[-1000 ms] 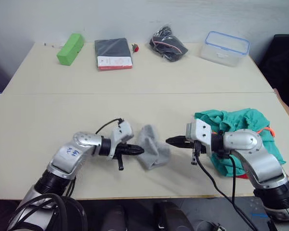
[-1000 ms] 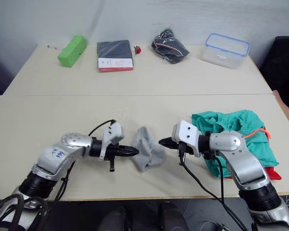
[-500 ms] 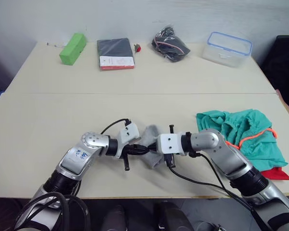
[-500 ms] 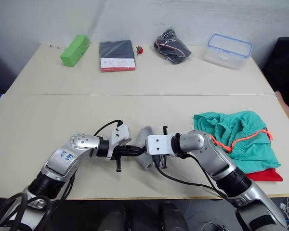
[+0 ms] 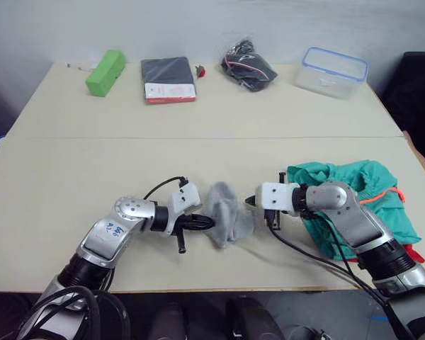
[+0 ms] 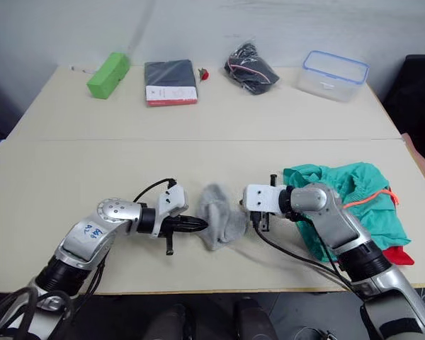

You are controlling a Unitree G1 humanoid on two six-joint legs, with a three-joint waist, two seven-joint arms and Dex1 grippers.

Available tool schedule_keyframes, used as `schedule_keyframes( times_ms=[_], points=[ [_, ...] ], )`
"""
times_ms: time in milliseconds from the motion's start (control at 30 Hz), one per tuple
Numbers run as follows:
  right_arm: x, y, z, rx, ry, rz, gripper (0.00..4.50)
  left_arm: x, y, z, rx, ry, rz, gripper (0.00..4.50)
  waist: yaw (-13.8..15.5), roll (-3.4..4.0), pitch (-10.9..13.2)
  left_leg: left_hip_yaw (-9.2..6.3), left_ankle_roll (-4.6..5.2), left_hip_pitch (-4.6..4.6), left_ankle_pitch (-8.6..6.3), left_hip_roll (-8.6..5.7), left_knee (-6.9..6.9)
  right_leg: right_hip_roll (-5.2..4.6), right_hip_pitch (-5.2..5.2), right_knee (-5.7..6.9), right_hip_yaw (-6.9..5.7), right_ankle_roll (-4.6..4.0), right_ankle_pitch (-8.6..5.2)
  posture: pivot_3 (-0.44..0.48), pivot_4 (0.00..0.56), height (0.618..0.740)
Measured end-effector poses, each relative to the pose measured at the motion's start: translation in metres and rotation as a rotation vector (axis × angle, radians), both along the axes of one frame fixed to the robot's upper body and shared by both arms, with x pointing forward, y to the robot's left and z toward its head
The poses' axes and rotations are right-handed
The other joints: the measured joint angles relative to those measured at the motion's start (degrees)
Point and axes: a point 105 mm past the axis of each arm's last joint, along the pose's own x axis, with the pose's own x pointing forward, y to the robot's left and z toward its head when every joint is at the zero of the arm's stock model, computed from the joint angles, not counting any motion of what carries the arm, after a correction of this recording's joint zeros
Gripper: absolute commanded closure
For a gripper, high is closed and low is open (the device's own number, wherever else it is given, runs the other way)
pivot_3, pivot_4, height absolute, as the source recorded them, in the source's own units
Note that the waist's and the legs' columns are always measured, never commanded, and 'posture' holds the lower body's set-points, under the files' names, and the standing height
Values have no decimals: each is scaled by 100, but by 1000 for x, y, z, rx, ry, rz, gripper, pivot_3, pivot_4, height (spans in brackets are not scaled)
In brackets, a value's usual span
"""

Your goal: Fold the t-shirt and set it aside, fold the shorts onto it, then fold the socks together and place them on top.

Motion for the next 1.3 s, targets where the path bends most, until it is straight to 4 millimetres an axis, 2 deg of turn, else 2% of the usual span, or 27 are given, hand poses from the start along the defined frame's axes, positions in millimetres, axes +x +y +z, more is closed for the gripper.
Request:
schedule_keyframes(
  times_ms=[200,300,433,533,600,733,867,1000,1100,1200,1300],
  points=[
    [-24,42,48,212,29,131,4500,1,0,1,-4,-2,2,4493,-35,1,1,-3,-6,-1,4,3,4,2,-2,7,-1,-2,1,0,150,740],
    [-32,53,47,211,38,170,4500,2,-1,2,-5,-2,-1,4493,-3,-1,0,-3,-2,-5,1,0,3,-1,-2,1,-2,-2,1,0,150,740],
    [-34,60,23,92,7,190,4500,2,-1,3,-4,-3,-7,4493,0,-1,0,-3,-2,-8,1,0,2,-1,-8,-2,-2,-2,1,0,150,740],
    [-30,50,-4,-18,-6,169,4500,3,-1,4,-4,-5,-8,4493,14,-1,0,-1,-1,-11,1,-1,3,-2,-10,-3,-1,-2,1,0,150,740],
    [-29,43,-12,-46,-25,160,4500,3,-1,5,-4,-7,-6,4493,16,-1,0,0,-1,-10,0,-1,3,-2,-10,-3,0,-2,1,0,150,740],
    [-29,30,-13,-37,-23,128,4500,5,-2,7,-4,-16,-8,4493,26,-1,0,-1,-2,-8,1,0,7,-1,-6,2,-1,-2,1,0,150,740],
    [-35,15,-9,73,120,25,4500,6,-4,9,-9,-25,-12,4493,54,-1,0,-2,-2,-9,1,-1,8,-2,-3,1,-1,-2,1,0,150,740],
    [-40,5,11,228,282,-86,4500,10,-9,17,-20,-48,-30,4493,47,-1,0,-3,-2,-8,1,0,5,0,-5,3,-2,-2,1,0,150,740],
    [-48,-15,13,268,424,-186,3912,11,-10,15,-19,-43,-39,4500,47,-1,0,-3,-2,-11,1,0,-1,0,-6,-4,-2,-2,1,0,150,740],
    [-55,-41,9,328,606,-338,2883,12,-12,16,-14,-54,-52,4500,52,-1,0,-3,0,-13,-1,0,-3,0,-6,-9,-1,-2,1,0,150,740],
    [-58,-51,5,451,803,-466,1789,15,-11,16,-12,-56,-54,4500,33,-1,0,-1,-1,-12,0,1,-2,2,-7,-7,3,-2,1,0,150,740]
  ],
)
